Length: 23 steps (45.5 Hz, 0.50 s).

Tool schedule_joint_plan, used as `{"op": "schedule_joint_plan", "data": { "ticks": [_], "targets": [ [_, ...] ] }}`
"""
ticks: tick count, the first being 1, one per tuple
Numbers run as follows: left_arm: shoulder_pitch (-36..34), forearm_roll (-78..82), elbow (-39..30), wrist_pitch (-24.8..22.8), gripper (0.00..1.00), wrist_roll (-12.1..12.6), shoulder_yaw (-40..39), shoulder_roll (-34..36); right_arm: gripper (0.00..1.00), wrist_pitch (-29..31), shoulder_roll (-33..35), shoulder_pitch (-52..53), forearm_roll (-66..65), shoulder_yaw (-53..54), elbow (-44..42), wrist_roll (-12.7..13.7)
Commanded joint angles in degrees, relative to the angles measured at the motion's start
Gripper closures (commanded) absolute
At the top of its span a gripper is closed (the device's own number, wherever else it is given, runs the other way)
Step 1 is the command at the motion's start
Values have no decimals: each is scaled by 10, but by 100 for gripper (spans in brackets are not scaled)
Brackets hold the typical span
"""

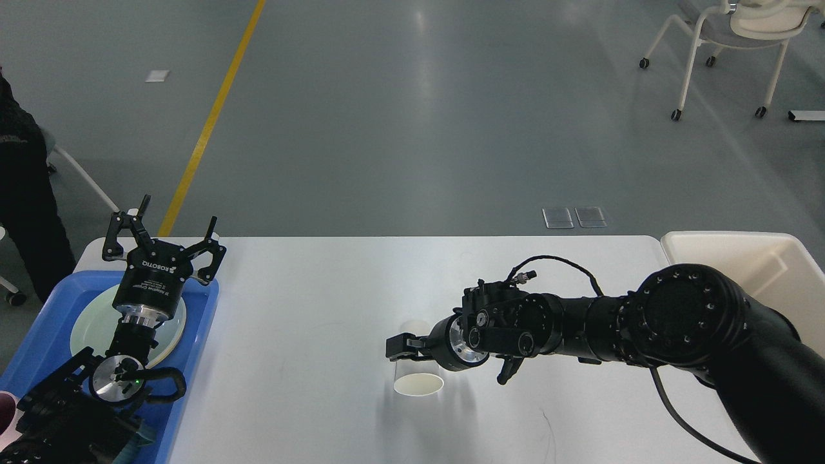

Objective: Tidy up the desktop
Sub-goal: 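Move the right gripper to the white paper cup and grasp it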

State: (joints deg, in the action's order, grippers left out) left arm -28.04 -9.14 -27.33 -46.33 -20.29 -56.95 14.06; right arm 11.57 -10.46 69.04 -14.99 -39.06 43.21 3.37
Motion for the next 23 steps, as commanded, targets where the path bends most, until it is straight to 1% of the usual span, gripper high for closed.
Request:
{"op": "schedule_joint_plan", "data": {
  "ticks": [1, 4, 5, 7, 15, 23],
  "targets": [
    [0, 0, 0, 0, 0, 0, 0, 0, 51, -12, -1, -2, -4, -4, -1, -5],
    [0, 0, 0, 0, 0, 0, 0, 0, 62, -13, -3, -2, -20, -4, -1, -6],
    [0, 0, 0, 0, 0, 0, 0, 0, 70, -13, -3, -1, -22, -5, -1, -6],
    [0, 0, 0, 0, 0, 0, 0, 0, 100, -12, -3, -1, -25, -5, -1, -7],
    [0, 0, 0, 0, 0, 0, 0, 0, 100, -4, -4, 7, -24, -2, 9, -6],
    [0, 0, 0, 0, 0, 0, 0, 0, 100, 7, 5, 40, -21, -7, 31, -6]
  ]
}}
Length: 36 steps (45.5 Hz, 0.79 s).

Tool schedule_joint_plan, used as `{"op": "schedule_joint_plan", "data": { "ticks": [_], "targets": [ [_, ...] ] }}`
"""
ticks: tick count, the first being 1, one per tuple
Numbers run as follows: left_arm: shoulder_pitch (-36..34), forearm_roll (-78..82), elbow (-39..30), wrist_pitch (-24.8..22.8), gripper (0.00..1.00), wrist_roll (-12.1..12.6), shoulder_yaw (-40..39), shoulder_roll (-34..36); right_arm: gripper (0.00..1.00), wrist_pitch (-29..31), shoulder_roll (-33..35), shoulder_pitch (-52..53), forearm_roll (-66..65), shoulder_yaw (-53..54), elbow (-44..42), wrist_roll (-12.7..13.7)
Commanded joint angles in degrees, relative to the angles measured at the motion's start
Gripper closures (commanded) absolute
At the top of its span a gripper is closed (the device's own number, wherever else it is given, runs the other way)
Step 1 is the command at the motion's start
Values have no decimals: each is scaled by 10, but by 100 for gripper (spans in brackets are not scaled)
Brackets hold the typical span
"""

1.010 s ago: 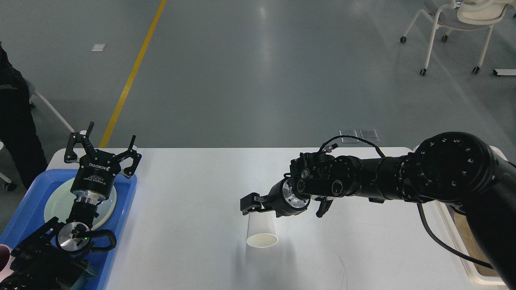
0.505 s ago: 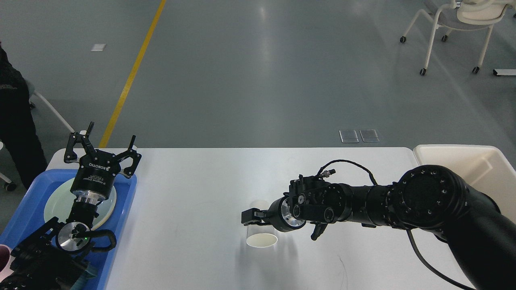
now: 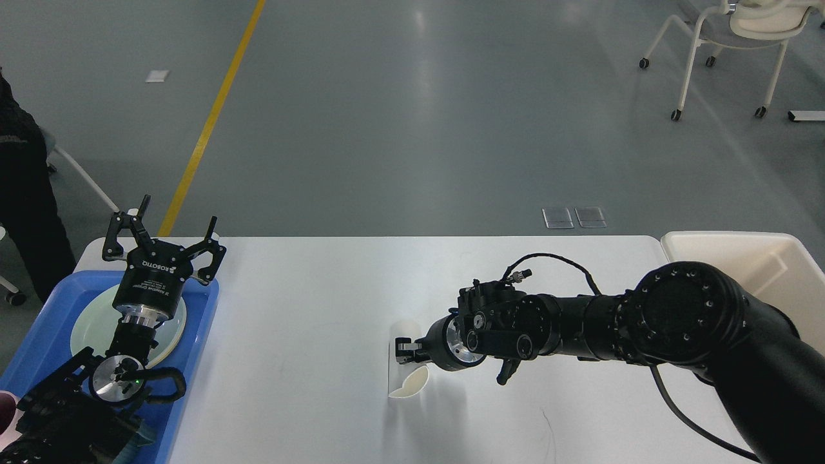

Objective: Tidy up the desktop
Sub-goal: 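Move the right gripper to the white paper cup and grasp it, then lift the paper cup and drop it into the white bin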

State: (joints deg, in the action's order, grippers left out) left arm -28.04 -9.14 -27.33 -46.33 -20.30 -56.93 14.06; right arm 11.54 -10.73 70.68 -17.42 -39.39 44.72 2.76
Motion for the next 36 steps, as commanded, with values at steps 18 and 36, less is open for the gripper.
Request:
{"op": "schedule_joint_plan", "data": {
  "ticks": [18, 36],
  "targets": [
    [0, 0, 0, 0, 0, 0, 0, 0, 100, 264, 271, 403, 3, -32, 191, 1],
    [0, 0, 0, 1, 0, 0, 0, 1, 100, 435, 422, 643, -71, -44, 194, 2]
  ]
}}
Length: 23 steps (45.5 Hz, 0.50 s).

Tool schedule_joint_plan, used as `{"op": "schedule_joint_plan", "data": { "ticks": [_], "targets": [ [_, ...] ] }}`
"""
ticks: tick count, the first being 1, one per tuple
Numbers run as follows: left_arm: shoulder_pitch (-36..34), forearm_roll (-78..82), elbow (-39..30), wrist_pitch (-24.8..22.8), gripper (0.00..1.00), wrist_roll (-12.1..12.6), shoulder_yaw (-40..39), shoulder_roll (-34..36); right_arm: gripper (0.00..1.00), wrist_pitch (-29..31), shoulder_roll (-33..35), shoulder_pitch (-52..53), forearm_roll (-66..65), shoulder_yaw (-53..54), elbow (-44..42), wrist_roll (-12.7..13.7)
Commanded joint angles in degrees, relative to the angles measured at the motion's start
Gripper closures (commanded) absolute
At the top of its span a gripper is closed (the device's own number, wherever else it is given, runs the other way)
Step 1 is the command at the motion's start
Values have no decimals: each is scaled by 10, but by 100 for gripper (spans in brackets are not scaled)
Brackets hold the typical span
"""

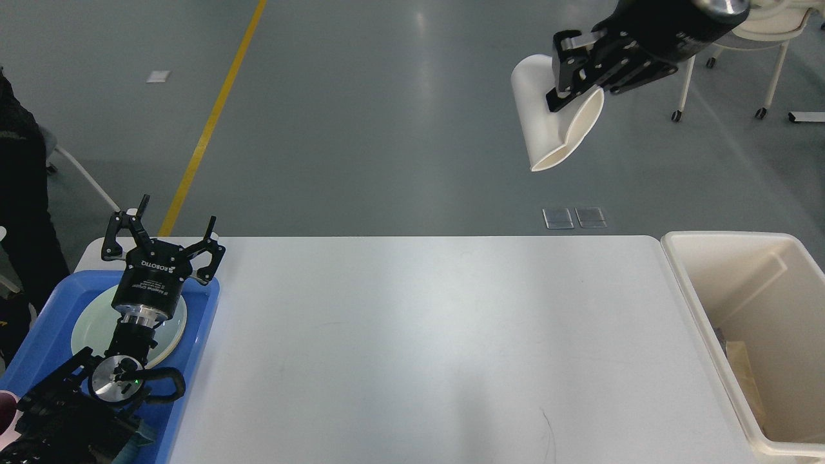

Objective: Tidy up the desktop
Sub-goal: 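Lift the paper cup and drop it into the white bin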

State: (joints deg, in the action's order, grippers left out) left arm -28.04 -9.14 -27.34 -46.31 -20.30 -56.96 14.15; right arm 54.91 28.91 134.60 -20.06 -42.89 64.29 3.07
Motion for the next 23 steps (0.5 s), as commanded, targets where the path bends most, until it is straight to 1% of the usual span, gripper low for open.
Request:
{"op": "schedule_joint_plan", "data": {
  "ticks": [1, 4, 7, 11, 14, 18, 19, 21, 23],
  "targets": [
    [0, 0, 0, 0, 0, 0, 1, 0, 100, 1, 31, 1, -53, -16, -2, -1],
    [0, 0, 0, 0, 0, 0, 1, 0, 100, 1, 47, -17, -77, -39, -7, -2],
    [0, 0, 0, 0, 0, 0, 0, -1, 100, 1, 68, -58, -119, -54, -19, -3],
    [0, 0, 0, 0, 0, 0, 0, -1, 100, -56, 104, -135, -216, -55, -64, -6],
    [0, 0, 0, 0, 0, 0, 1, -1, 100, -116, 129, -204, -276, -55, -90, -17],
    [0, 0, 0, 0, 0, 0, 1, -1, 100, -224, 143, -316, -308, -58, -155, -39],
    [0, 0, 0, 0, 0, 0, 1, -1, 100, -279, 143, -384, -308, -58, -205, -52],
    [0, 0, 0, 0, 0, 0, 0, -1, 100, -323, 142, -455, -307, -58, -261, -67],
    [0, 0, 0, 0, 0, 0, 1, -1, 100, -361, 140, -526, -307, -58, -320, -92]
  ]
}}
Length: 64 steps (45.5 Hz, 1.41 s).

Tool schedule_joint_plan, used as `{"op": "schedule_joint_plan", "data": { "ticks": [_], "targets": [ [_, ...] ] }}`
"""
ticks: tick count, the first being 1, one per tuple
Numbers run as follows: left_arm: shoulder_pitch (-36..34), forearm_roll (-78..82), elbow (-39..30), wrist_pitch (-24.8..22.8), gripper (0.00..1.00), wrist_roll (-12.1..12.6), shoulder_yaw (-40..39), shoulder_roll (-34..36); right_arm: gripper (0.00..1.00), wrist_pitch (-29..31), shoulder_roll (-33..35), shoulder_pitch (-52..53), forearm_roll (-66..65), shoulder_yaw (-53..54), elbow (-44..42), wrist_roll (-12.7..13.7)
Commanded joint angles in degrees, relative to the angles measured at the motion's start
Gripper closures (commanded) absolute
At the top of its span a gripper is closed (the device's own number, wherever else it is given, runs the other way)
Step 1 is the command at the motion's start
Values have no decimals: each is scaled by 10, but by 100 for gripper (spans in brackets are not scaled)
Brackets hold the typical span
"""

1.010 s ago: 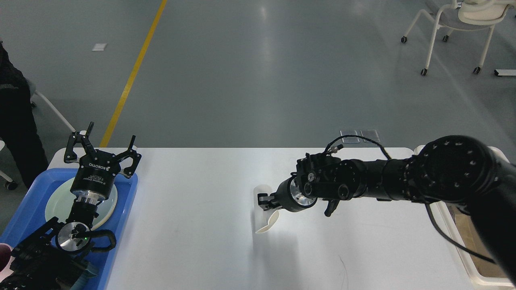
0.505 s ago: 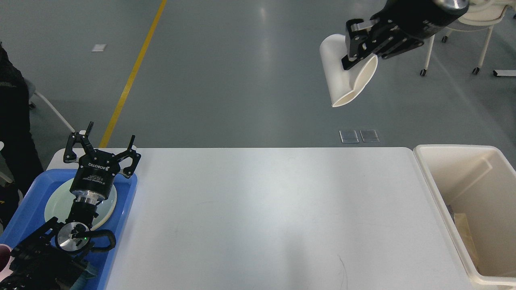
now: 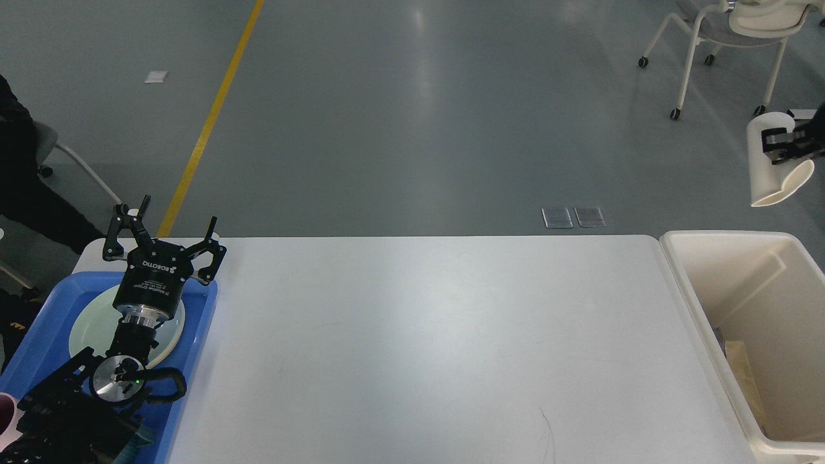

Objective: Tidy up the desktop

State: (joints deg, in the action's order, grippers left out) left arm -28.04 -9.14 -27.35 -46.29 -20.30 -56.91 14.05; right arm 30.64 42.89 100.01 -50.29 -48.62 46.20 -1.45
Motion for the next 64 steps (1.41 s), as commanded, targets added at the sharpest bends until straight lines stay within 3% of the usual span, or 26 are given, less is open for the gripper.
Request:
{"op": "schedule_joint_plan", "data": {
  "ticks": [1, 5, 14, 17, 18, 19, 20, 45, 53, 64],
  "targets": [
    [0, 0, 0, 0, 0, 0, 0, 0, 100, -134, -3, -211, -4, 1, -166, -57],
    [0, 0, 0, 0, 0, 0, 0, 0, 100, -178, -23, -311, 8, 10, -240, -90],
    [0, 0, 0, 0, 0, 0, 0, 0, 100, -215, -90, -455, 128, 7, -302, -95],
    [0, 0, 0, 0, 0, 0, 0, 0, 65, -227, -112, -483, 145, 10, -329, -95],
    [0, 0, 0, 0, 0, 0, 0, 0, 48, -228, -116, -490, 146, 10, -337, -95],
    [0, 0, 0, 0, 0, 0, 0, 0, 21, -228, -119, -497, 147, 11, -342, -95],
    [0, 0, 0, 0, 0, 0, 0, 0, 0, -229, -121, -501, 149, 11, -343, -94],
    [0, 0, 0, 0, 0, 0, 0, 0, 0, -233, -126, -506, 162, 35, -339, -93],
    [0, 0, 0, 0, 0, 0, 0, 0, 0, -223, -120, -410, 252, 249, -314, -92],
    [0, 0, 0, 0, 0, 0, 0, 0, 0, -230, -125, -362, 407, 736, -168, -83]
  ]
}}
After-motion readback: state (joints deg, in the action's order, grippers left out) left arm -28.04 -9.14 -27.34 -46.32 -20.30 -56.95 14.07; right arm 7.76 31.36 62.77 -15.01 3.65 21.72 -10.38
